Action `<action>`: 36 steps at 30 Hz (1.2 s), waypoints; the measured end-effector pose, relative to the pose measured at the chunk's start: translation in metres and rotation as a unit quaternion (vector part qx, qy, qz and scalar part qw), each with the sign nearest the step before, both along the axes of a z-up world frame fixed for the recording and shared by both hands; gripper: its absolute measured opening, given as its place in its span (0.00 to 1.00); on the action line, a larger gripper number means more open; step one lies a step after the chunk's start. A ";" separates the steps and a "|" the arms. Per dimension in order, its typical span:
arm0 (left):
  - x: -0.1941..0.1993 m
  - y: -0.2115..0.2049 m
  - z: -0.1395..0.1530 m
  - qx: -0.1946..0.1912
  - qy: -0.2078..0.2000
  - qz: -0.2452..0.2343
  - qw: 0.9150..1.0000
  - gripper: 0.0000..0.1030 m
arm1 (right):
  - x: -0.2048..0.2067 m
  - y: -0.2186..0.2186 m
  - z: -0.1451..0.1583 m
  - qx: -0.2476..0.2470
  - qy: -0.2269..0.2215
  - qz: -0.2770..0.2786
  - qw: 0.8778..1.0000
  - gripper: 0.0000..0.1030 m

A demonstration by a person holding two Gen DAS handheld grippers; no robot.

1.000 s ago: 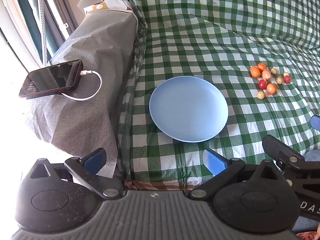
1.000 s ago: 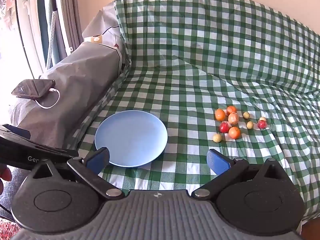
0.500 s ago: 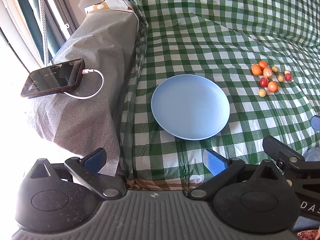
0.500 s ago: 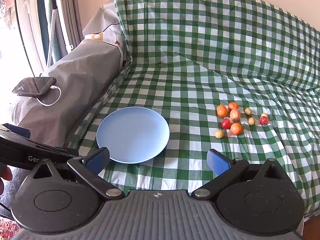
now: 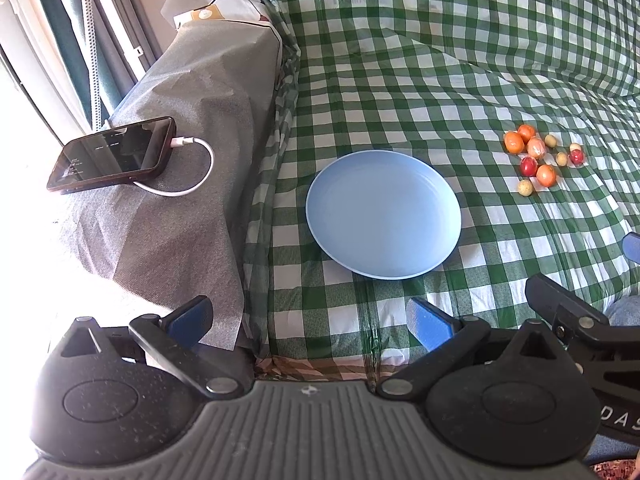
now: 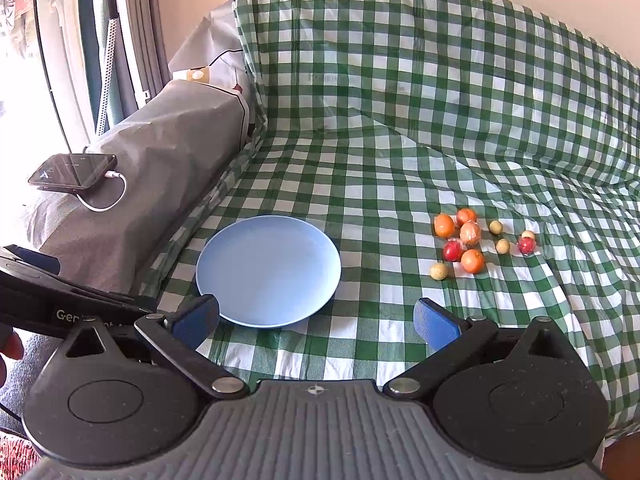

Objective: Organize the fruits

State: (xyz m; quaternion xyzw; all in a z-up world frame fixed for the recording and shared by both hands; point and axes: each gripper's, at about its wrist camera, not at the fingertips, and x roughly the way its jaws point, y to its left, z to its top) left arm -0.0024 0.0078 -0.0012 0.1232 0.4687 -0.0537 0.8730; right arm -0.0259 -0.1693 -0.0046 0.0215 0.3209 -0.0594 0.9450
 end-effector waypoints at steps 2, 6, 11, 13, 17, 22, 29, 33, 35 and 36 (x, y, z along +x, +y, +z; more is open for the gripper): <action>0.000 0.000 0.000 0.001 -0.001 0.000 1.000 1.00 | 0.000 0.000 0.000 0.002 0.005 -0.001 1.000 1.00; 0.001 0.002 0.000 0.006 -0.001 0.001 1.000 1.00 | 0.000 -0.001 -0.001 0.004 0.006 -0.001 1.000 1.00; 0.004 0.001 0.000 0.003 0.008 0.005 1.000 1.00 | 0.003 0.001 -0.002 0.000 0.020 -0.006 1.000 1.00; 0.005 -0.001 -0.001 0.007 0.013 0.006 1.000 1.00 | 0.004 0.004 -0.002 -0.002 0.024 -0.008 1.000 1.00; 0.007 -0.005 -0.001 0.003 0.017 0.003 1.000 1.00 | 0.006 0.003 -0.003 0.008 0.026 -0.011 1.000 1.00; 0.009 -0.018 -0.001 0.011 0.016 -0.008 1.000 1.00 | 0.004 -0.009 -0.010 0.031 -0.007 -0.033 0.999 1.00; 0.014 -0.046 0.000 0.028 0.016 -0.028 0.999 1.00 | 0.000 -0.046 -0.017 0.058 -0.066 -0.060 0.994 1.00; 0.018 -0.067 -0.002 0.033 0.011 -0.045 0.998 1.00 | -0.002 -0.069 -0.017 0.052 -0.084 -0.083 0.992 1.00; 0.021 -0.079 -0.005 0.036 0.012 -0.055 0.998 1.00 | -0.001 -0.082 -0.017 0.057 -0.075 -0.100 0.991 1.00; 0.024 -0.085 -0.007 0.040 0.014 -0.059 0.997 1.00 | -0.002 -0.088 -0.018 0.059 -0.071 -0.108 0.990 1.00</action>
